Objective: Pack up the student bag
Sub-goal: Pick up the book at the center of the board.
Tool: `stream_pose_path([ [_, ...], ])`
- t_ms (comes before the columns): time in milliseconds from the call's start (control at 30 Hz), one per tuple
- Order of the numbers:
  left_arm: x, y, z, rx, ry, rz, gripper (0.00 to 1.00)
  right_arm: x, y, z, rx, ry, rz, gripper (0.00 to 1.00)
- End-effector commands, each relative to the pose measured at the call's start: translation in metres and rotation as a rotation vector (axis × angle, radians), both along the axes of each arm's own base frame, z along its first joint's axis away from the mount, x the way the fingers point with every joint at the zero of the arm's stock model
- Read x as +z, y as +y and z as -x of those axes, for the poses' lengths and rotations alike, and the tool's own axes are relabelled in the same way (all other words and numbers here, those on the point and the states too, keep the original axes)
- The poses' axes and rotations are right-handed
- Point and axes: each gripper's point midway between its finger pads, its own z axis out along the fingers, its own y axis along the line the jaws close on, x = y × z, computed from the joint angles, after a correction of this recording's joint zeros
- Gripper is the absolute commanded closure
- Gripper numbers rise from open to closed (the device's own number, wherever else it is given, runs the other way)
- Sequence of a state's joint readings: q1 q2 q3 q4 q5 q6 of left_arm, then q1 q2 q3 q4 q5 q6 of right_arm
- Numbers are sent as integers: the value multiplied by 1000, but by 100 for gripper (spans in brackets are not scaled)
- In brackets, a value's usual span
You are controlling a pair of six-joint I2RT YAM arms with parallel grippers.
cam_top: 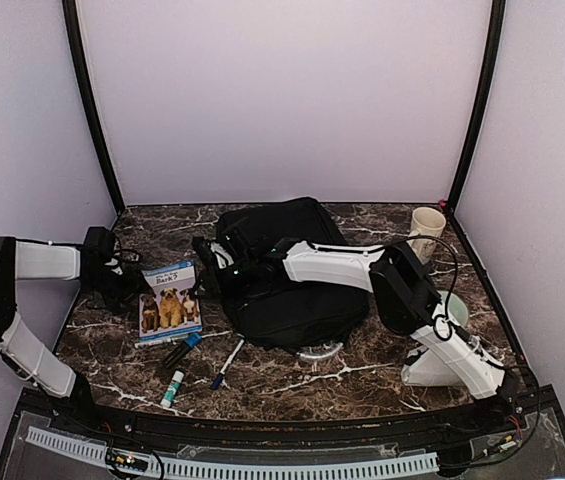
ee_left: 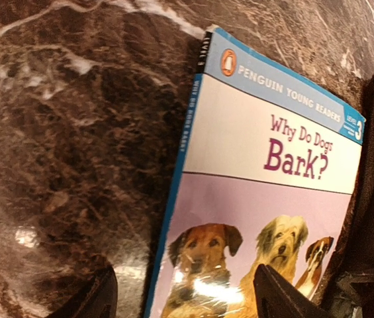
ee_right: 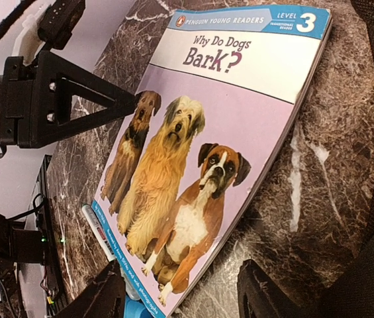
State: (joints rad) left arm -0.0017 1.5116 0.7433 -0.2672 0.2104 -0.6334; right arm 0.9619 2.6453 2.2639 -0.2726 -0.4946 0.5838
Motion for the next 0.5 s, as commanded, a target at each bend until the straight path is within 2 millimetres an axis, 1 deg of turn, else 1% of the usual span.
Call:
stream_pose_path([
  [0,-19,-25,12,-39,45,155,31,-65,-8,10,-41,112,84,42],
  [67,-21,-29,12,-31,42,180,35,-74,-8,14,-39,124,97,42],
  [167,-21,-36,12,-39,22,222,37,-85,-9,17,-47,109,132,42],
  [333,-21,-51,13,-70,2,313,38,-104,-17,21,-55,127,180,42],
  [467,-18,-67,14,-106,-18,422,38,-118,-22,28,-49,164,195,43],
])
